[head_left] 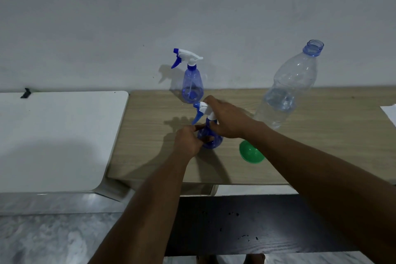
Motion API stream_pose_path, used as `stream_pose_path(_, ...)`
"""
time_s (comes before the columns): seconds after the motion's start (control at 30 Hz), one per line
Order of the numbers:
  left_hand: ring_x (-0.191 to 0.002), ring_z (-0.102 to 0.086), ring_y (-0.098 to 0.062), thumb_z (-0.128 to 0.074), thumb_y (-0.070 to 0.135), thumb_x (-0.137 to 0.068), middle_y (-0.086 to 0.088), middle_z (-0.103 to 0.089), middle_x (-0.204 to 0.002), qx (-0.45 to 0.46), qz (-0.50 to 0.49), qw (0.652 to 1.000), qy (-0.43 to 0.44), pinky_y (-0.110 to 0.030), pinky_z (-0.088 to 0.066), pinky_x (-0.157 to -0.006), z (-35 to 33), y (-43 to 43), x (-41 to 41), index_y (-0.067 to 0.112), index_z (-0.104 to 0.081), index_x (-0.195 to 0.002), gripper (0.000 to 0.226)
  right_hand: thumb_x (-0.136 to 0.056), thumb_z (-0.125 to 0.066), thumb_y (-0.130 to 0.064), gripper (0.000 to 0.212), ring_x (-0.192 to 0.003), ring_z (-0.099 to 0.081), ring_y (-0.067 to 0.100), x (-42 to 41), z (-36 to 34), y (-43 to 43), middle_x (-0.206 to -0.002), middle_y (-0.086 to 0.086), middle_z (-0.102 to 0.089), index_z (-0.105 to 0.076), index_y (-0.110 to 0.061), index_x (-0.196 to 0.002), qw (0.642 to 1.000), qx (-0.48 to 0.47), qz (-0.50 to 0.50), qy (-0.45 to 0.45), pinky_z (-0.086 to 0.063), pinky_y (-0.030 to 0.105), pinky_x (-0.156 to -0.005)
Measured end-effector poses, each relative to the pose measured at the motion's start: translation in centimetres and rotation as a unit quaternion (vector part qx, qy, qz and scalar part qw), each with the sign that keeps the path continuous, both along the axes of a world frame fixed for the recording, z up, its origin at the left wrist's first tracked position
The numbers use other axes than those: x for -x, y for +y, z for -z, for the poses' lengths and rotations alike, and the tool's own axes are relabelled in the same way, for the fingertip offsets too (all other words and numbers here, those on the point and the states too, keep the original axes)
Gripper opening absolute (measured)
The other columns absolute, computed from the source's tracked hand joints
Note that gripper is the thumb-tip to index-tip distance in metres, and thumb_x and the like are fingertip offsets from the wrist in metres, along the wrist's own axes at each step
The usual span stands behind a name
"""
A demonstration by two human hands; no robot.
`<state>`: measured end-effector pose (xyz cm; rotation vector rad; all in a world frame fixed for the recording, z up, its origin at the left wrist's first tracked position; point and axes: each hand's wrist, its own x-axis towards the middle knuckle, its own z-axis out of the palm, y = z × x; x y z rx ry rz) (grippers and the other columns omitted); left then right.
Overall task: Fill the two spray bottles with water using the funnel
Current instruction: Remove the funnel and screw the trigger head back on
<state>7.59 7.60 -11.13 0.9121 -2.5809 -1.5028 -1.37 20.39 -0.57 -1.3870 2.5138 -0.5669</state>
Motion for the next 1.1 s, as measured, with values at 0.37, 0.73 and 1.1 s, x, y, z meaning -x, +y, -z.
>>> stream_pose_path(0.37,-0.092,-0.064,-0.017,-0.088,0.039,-0.071,-0.002,-0.071,-0.109,-0.005,-0.009,1.0,0.003,-0.024,-0.046,-0.079,-0.1,0.2,-0.2,0.031,-0.067,-0.127,0.06,-0.093,-0.059,-0.021,0.046,-0.08,-0.056,0.032,-0.5,1.9,-0.4,-0.116,0.014,-0.05,-0.036,-0.014,-0.133,0.999,0.003,0.027,0.037,-0.042,0.036,-0.067)
stream_pose_path(0.73,-0.086,-0.069,-0.017,-0.089,0.034,-0.07,-0.003,-0.076,-0.094,-0.007,-0.027,1.0,0.013,-0.03,-0.055,-0.077,-0.1,0.5,-0.5,0.03,-0.074,-0.113,0.045,-0.085,-0.073,-0.033,0.047,-0.084,-0.051,0.027,1.1,3.1,0.4,-0.105,0.008,-0.058,-0.047,-0.01,-0.117,0.999,0.033,0.01,0.029,-0.038,0.035,-0.065)
stream_pose_path(1.1,-0.093,-0.066,-0.017,-0.09,0.041,-0.065,0.0,-0.075,-0.1,-0.013,-0.015,1.0,0.022,-0.032,-0.054,-0.083,0.1,0.4,-0.3,0.027,-0.074,-0.113,0.052,-0.081,-0.076,-0.04,0.053,-0.084,-0.052,0.024,1.5,3.9,0.1,-0.103,0.009,-0.061,-0.051,-0.01,-0.116,0.997,0.062,0.026,0.037,-0.037,0.032,-0.065)
